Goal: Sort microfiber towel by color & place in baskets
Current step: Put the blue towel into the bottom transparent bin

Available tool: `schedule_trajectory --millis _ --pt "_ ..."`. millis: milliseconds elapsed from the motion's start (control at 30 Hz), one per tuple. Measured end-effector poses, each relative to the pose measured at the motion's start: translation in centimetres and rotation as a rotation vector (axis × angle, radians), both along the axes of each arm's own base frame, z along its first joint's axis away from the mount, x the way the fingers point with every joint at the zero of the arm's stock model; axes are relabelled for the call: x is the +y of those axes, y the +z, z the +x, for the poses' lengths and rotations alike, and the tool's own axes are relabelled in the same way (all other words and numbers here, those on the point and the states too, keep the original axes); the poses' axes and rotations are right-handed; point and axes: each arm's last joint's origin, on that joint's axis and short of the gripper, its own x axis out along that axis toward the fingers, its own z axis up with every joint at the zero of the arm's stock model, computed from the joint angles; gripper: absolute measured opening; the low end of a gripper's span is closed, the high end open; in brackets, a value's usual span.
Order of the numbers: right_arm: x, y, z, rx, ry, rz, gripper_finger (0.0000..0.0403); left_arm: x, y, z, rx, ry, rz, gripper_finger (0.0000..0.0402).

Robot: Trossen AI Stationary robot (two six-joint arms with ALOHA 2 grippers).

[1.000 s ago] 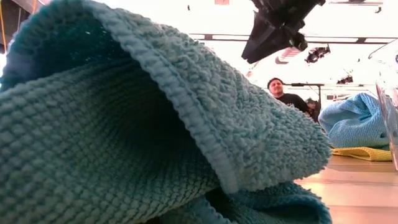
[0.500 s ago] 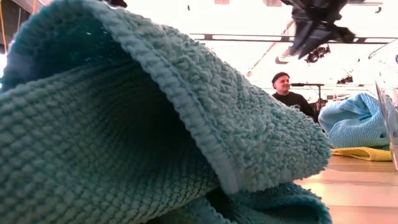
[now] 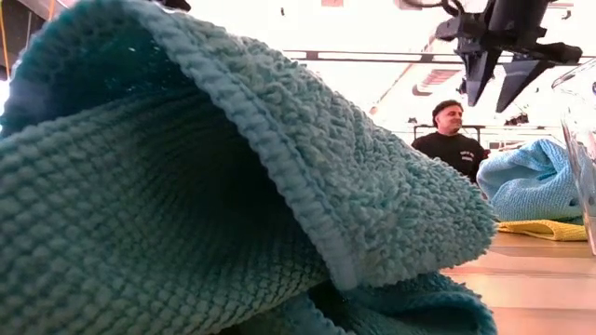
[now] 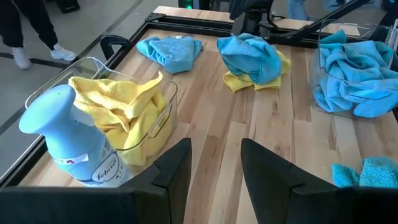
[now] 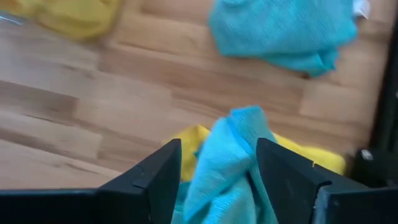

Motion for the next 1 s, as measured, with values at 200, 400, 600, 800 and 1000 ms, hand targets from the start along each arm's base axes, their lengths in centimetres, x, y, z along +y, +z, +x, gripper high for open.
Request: schedule_trajectory --millis 200,400,600,800,1000 --pt "0.4 -1.7 1.3 0.115 -0.04 0.075 0.0218 0.0 0.0 0.0 -0.001 0.003 -0.007 0.0129" --pt "0.8 -3.8 2.4 0.255 -0.098 0.147 0.0216 0.0 0.0 0.0 -0.005 0.01 -0.024 0.0129" --pt "1.9 -7.0 1.7 0.317 -0.139 0.232 0.0216 0.0 0.0 0.0 -0.004 0.002 -0.034 0.0129" --pt "2.7 -10.5 0.8 0.281 -0.131 0.241 0.0213 0.0 0.0 0.0 -0.003 -0.001 -0.033 0.0129" --pt "2.8 -11.9 0.7 0.232 -0.134 0.242 0.0133 0.1 0.0 0.0 0.0 0.0 -0.026 0.0129"
